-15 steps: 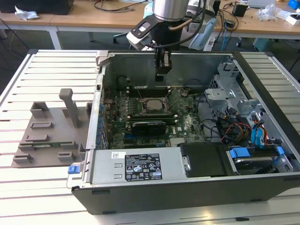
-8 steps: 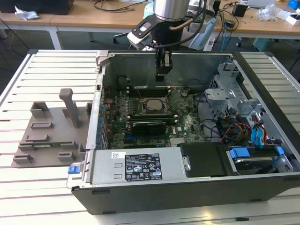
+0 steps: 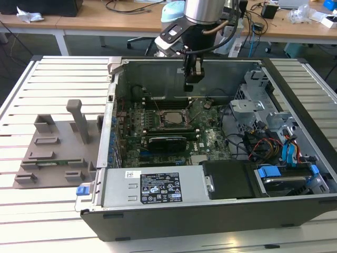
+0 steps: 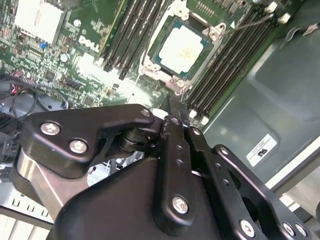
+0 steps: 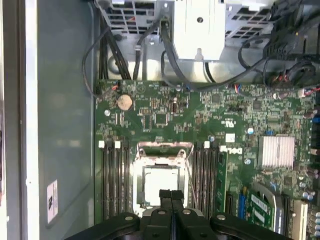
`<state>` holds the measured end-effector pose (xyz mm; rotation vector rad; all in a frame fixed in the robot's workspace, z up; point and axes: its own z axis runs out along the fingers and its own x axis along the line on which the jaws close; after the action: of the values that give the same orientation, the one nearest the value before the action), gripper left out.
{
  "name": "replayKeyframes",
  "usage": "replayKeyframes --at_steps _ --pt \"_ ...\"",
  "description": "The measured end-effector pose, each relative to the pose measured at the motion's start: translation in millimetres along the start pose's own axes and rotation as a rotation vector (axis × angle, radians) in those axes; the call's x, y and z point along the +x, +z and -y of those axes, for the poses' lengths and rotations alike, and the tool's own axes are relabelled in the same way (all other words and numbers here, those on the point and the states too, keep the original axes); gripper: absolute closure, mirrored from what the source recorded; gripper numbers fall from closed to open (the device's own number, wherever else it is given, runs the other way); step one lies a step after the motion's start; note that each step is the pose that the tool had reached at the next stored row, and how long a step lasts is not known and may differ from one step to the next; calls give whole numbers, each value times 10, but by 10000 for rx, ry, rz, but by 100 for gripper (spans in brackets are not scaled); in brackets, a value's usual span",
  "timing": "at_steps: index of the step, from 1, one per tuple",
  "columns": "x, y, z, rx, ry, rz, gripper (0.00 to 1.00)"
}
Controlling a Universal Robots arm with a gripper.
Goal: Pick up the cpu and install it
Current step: 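Close the cpu cover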
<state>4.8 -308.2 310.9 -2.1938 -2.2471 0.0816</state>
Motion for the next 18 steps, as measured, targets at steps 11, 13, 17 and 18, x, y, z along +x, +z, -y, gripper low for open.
replayKeyframes --at_steps 11,13,17,18 --pt "-5 4 -388 15 -7 -1 89" --pt "-4 18 -422 18 -6 -1 89" --pt "0 67 -467 21 -8 -2 89" --pt "1 81 -475 21 -9 -2 89"
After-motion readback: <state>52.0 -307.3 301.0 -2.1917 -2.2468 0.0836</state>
